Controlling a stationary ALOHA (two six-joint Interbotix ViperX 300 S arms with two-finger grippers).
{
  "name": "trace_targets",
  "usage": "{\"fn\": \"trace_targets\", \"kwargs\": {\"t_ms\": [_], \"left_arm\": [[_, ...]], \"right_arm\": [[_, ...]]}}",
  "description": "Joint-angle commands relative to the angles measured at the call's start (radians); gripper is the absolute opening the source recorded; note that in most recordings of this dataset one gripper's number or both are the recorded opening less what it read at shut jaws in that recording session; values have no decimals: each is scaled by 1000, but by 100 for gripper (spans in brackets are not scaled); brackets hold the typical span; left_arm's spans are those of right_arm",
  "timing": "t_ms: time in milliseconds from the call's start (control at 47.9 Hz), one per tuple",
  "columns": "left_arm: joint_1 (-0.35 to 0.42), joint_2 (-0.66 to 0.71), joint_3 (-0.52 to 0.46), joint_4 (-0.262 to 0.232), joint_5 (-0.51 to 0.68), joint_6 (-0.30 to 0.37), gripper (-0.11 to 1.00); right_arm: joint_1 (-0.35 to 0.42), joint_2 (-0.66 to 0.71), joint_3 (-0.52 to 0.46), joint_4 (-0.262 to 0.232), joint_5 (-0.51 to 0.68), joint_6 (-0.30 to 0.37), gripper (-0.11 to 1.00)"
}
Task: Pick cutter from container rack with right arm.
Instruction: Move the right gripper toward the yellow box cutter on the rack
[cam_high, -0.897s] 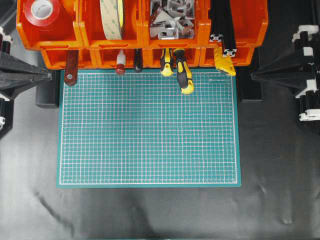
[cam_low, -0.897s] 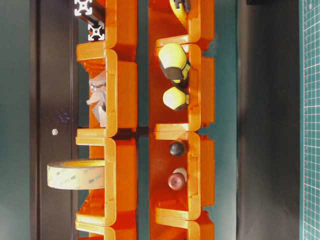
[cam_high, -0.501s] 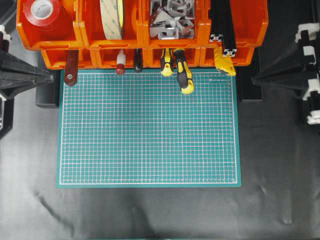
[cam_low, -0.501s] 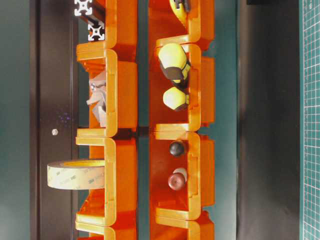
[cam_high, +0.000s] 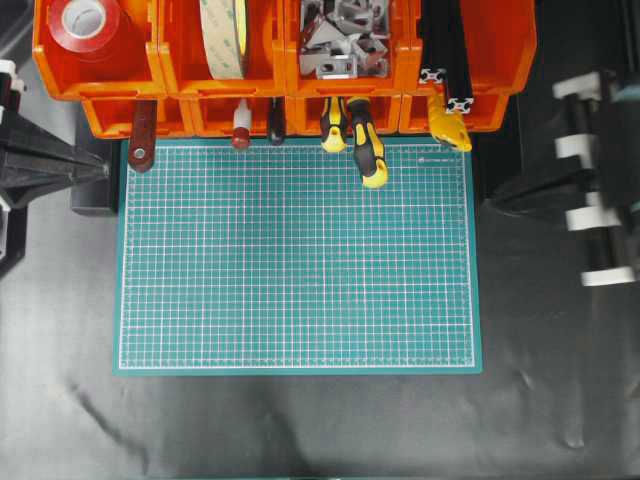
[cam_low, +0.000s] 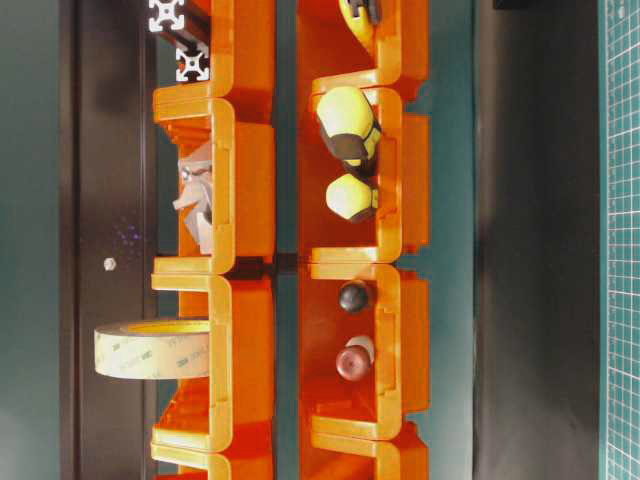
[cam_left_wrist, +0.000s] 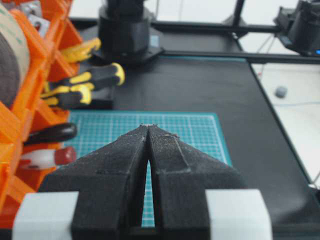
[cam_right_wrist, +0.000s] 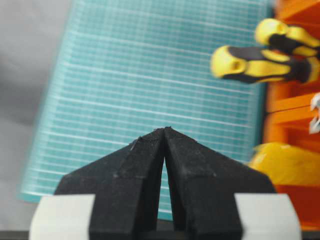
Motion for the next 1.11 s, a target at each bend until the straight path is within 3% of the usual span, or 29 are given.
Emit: {"fn": "trace_targets", "kwargs": {"t_ms": [0,167,313,522,730,793,897,1085], "left_arm": [[-12,8,-28,3,0,-5,1],[-6,0,-29,5,5,-5,1],[2,-3,-29,5,5,-5,0],[8,-3,-29,5,5,-5,1],[6,-5,-29,5,5,-5,1],[3,-5,-29,5,5,-5,1],[2,-2,-28,5,5,-6,0],[3,2,-29,5,5,-8,0]], "right_arm": [[17,49,-46,-124,49,35,-1],[89,109,-57,-341,196,179,-1],[167,150,-64,-494,336,236,-1],[253,193,-34,-512,393,247,-1],[265,207,-11,-511,391,291,0],[265,209,-8,-511,388,301,5],[265,210,5,-512,376,304,26],[265,229,44,-538,353,313,76]]}}
